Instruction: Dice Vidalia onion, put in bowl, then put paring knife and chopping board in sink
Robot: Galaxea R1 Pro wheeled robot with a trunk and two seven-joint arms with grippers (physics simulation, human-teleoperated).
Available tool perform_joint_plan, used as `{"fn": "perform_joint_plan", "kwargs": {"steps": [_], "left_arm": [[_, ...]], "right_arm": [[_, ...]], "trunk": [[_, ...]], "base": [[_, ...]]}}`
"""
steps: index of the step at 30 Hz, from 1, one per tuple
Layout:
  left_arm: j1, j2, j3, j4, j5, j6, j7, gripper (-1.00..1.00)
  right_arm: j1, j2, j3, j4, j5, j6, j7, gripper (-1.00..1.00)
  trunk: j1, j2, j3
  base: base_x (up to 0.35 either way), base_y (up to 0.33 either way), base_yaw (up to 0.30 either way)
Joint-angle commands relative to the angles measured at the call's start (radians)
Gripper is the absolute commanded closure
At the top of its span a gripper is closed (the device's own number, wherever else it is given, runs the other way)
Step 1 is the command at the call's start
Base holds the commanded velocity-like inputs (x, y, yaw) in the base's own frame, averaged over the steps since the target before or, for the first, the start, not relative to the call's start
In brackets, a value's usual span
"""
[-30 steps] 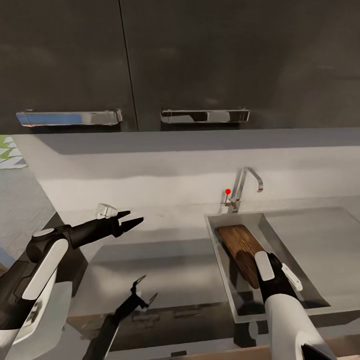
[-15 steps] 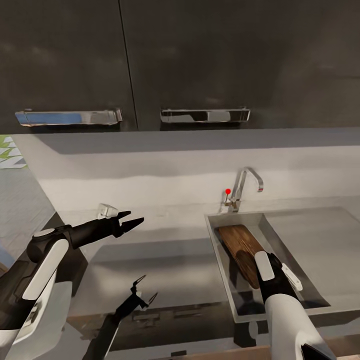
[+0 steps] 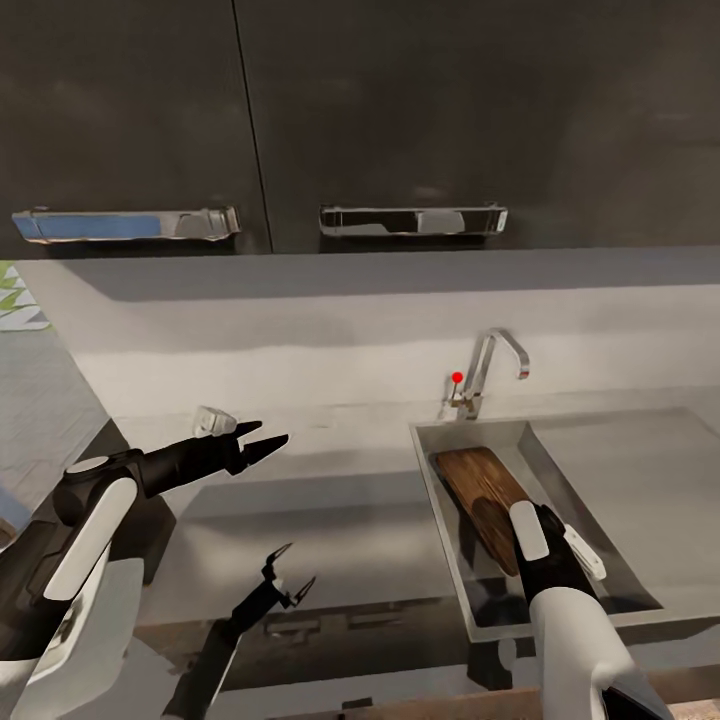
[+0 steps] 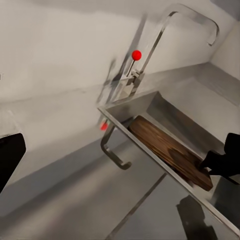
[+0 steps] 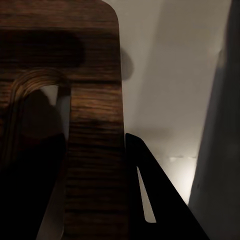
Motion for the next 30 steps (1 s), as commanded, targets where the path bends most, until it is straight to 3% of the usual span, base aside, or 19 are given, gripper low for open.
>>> {"fn": "perform_joint_plan", "kwargs": {"steps": [1,30], "left_arm": [[-0.001,0.001,0.000,-0.001,0.008,0.007,0.002,-1.00],[-0.001,0.001,-0.001,-0.002,0.008,0.009,-0.002,-1.00]], "right_arm": [[0.000,0.000,-0.004,0.008,-0.007,0.010,-0.003,1.00],[0.000,0.000,-0.005,0.008,-0.007,0.010,-0.003,1.00]], "trunk": [[0.001,-0.002,-0.003],[0.001,-0.002,-0.023]], "base": [[0.000,0.000,0.000],[0.000,0.000,0.000]]}}
